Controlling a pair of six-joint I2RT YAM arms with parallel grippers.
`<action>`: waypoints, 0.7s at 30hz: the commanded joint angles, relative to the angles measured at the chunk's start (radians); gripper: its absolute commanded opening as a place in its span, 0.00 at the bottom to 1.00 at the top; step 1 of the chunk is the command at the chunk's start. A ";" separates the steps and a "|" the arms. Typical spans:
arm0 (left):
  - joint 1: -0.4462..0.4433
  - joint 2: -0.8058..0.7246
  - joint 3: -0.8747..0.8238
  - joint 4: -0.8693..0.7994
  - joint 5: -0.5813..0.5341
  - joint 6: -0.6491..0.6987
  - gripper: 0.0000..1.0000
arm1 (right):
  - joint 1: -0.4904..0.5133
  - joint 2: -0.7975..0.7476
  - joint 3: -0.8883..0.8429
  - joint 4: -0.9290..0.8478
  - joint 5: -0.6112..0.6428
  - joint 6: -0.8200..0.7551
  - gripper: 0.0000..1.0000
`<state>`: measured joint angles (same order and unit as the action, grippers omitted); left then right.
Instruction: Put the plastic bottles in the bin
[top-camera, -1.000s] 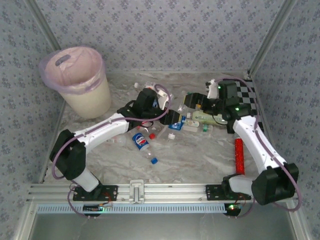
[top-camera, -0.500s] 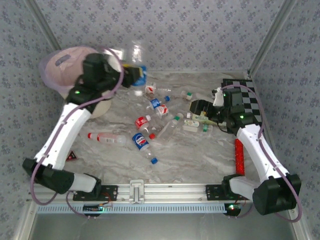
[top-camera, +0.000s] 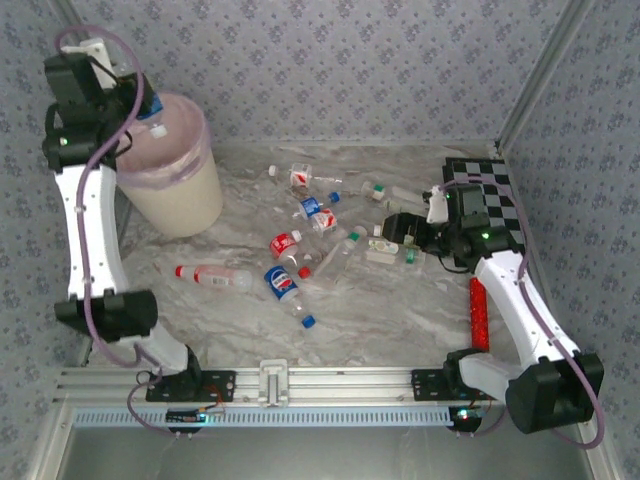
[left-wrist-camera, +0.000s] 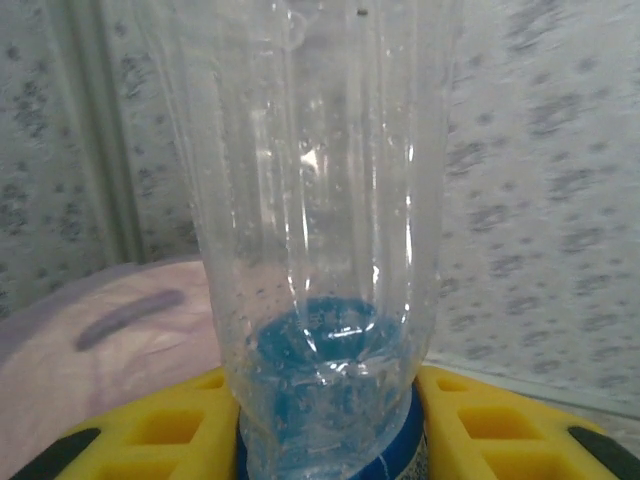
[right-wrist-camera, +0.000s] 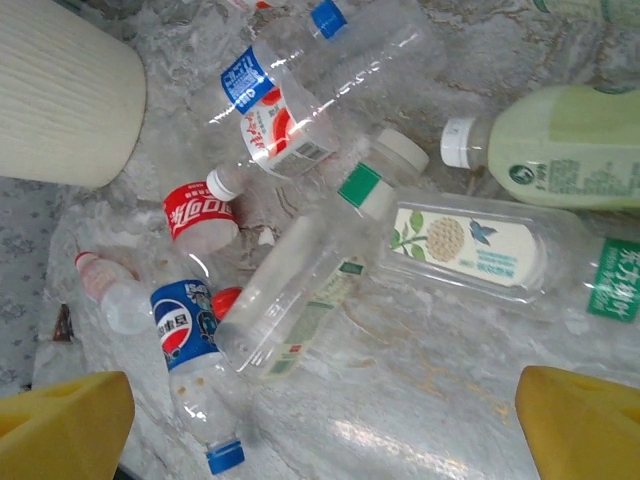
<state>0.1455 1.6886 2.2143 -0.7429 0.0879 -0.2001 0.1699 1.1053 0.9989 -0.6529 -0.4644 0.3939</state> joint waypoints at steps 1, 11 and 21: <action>0.027 0.171 0.214 -0.287 -0.030 0.063 0.00 | -0.013 -0.061 -0.012 -0.091 0.030 -0.051 1.00; 0.028 0.413 0.345 -0.442 -0.045 0.091 0.00 | -0.060 -0.183 -0.019 -0.194 0.053 -0.067 1.00; -0.007 0.500 0.210 -0.502 -0.092 0.200 0.00 | -0.087 -0.204 -0.050 -0.140 0.076 -0.052 1.00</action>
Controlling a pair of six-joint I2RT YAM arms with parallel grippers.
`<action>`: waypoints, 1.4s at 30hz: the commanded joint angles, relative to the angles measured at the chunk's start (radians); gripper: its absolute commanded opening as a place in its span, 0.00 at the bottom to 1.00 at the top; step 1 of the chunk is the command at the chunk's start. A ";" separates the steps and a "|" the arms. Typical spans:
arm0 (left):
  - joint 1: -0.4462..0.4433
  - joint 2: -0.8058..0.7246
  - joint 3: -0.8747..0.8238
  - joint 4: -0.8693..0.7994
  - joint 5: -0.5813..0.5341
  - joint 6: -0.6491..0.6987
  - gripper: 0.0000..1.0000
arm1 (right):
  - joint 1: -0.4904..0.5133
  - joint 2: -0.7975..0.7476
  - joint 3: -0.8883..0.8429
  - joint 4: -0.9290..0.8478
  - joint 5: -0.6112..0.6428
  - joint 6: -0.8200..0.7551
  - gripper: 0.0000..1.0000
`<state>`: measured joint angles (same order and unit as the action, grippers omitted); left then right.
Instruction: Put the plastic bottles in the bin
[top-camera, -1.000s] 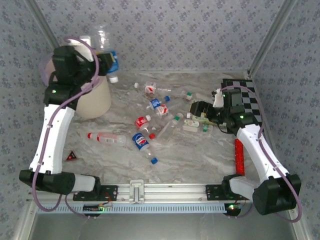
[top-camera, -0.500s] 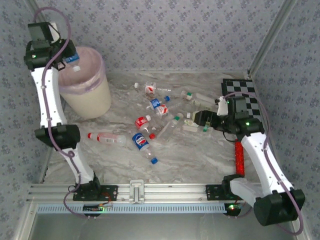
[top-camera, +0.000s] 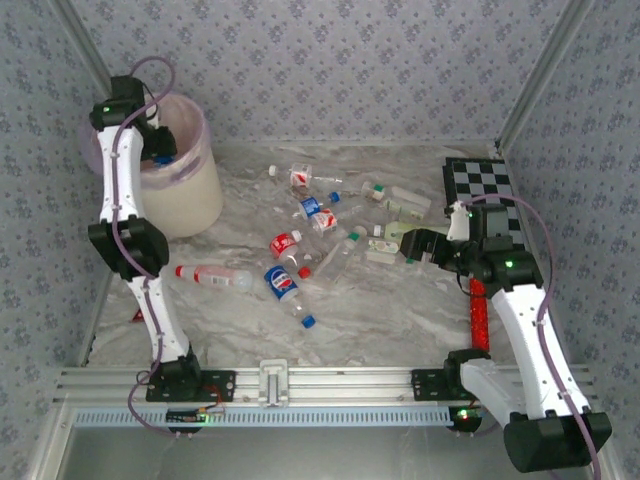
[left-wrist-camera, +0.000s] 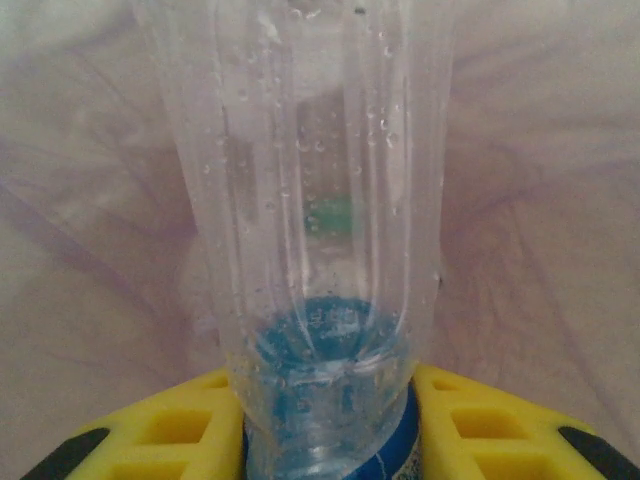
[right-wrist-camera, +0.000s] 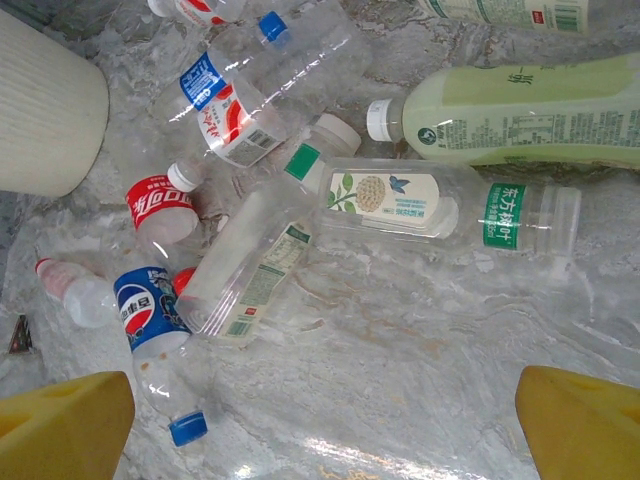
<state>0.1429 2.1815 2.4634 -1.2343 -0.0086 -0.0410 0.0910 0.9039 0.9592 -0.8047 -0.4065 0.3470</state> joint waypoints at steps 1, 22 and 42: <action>-0.004 0.011 -0.059 0.008 0.011 0.040 0.00 | -0.009 0.002 -0.006 0.015 0.021 -0.002 1.00; -0.044 0.054 -0.276 0.114 0.023 0.041 0.67 | -0.097 0.001 -0.065 0.004 0.158 0.160 1.00; -0.104 -0.273 -0.144 0.033 -0.202 0.092 0.99 | -0.146 0.079 -0.218 0.199 0.165 0.918 1.00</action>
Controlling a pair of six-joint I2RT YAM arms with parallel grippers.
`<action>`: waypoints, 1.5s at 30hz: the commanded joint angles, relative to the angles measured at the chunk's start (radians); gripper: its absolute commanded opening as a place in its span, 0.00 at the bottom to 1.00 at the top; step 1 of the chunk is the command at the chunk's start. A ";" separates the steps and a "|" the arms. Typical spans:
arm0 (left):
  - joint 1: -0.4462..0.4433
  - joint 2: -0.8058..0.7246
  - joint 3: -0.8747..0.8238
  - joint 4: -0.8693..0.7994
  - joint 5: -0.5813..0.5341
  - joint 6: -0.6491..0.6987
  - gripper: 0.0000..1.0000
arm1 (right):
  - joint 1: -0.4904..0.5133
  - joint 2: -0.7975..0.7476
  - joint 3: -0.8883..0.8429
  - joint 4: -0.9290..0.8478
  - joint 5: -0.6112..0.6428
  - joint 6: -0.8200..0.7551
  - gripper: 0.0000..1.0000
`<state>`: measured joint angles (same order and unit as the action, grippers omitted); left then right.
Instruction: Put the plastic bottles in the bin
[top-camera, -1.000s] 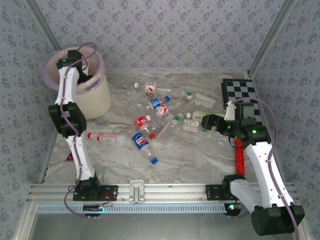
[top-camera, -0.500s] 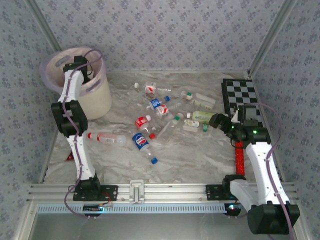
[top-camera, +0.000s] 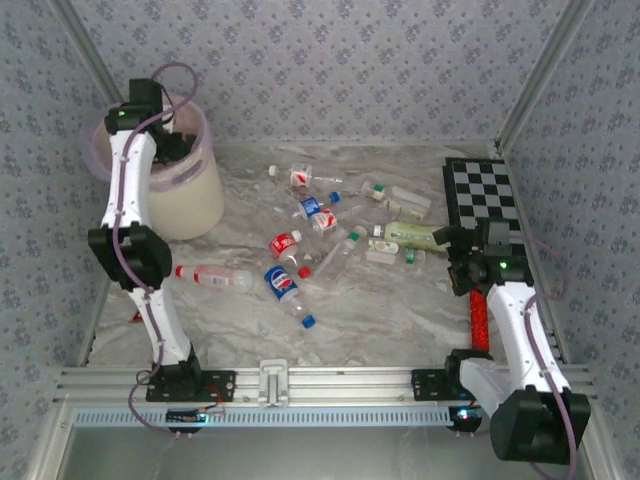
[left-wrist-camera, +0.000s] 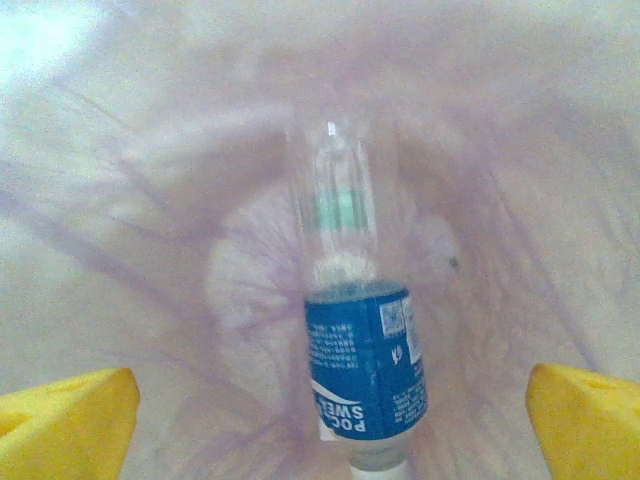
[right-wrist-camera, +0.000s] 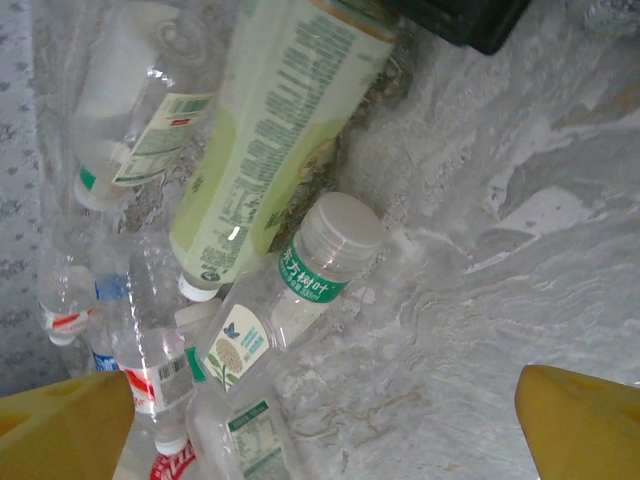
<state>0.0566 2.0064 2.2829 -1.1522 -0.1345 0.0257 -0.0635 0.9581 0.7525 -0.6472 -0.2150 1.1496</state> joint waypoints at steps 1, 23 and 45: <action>-0.026 -0.125 0.025 -0.048 -0.095 0.029 0.99 | 0.016 0.040 -0.012 0.041 -0.024 0.130 1.00; -0.509 -0.846 -0.899 0.545 0.367 -0.175 0.99 | 0.192 0.498 0.063 0.286 0.092 0.338 0.93; -0.794 -0.701 -1.049 0.687 0.226 -0.244 0.99 | 0.206 0.519 0.091 0.247 0.181 0.247 0.40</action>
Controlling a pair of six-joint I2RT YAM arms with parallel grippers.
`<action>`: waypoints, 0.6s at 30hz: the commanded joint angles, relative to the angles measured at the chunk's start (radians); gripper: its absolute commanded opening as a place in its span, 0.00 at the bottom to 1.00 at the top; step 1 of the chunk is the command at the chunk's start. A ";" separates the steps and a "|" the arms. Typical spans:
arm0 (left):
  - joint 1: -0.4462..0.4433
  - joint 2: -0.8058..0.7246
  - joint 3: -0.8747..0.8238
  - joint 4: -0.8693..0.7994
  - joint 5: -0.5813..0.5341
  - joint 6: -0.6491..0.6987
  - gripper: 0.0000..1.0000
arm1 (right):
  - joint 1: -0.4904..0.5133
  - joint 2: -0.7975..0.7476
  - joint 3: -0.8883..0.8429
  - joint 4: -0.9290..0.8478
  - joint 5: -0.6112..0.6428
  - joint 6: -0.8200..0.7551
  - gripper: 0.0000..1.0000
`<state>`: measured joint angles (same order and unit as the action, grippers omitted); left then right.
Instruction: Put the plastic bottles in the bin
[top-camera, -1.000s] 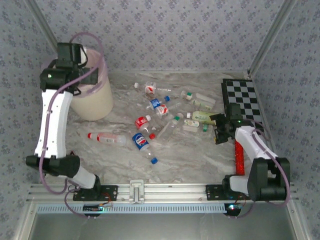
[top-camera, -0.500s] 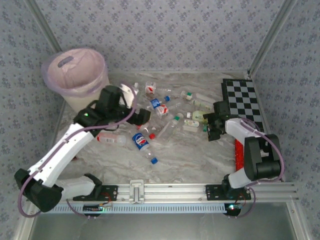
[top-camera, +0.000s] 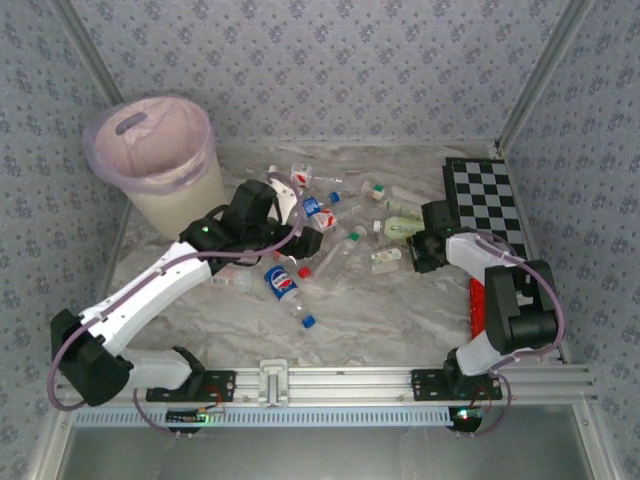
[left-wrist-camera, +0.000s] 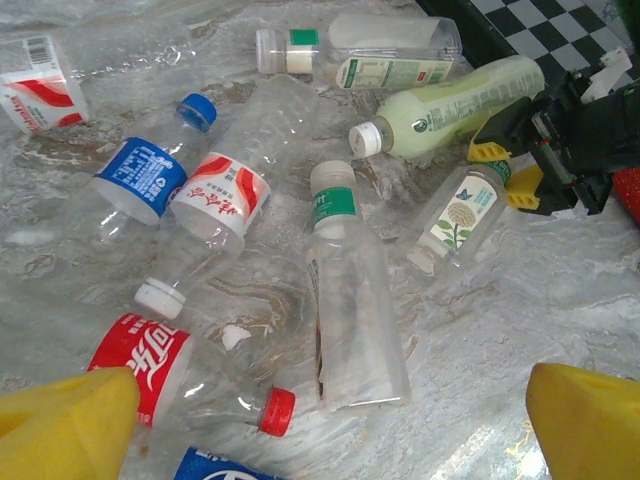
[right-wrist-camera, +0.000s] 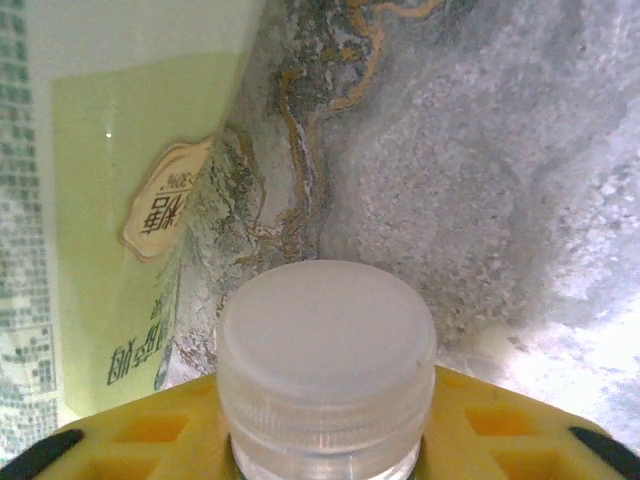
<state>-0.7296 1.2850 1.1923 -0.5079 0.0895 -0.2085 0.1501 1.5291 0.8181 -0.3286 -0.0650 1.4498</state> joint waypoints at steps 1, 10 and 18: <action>-0.009 0.034 0.051 0.044 0.007 -0.013 0.99 | -0.013 -0.072 0.024 -0.087 0.019 -0.083 0.38; -0.013 0.137 0.076 0.191 0.219 -0.099 0.99 | -0.017 -0.304 0.029 -0.138 -0.021 -0.583 0.19; -0.054 0.220 0.026 0.483 0.418 -0.219 0.99 | -0.010 -0.499 -0.045 0.114 -0.289 -0.922 0.12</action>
<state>-0.7563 1.4975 1.2369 -0.1932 0.3832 -0.3733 0.1379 1.0618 0.7956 -0.3218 -0.2199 0.7067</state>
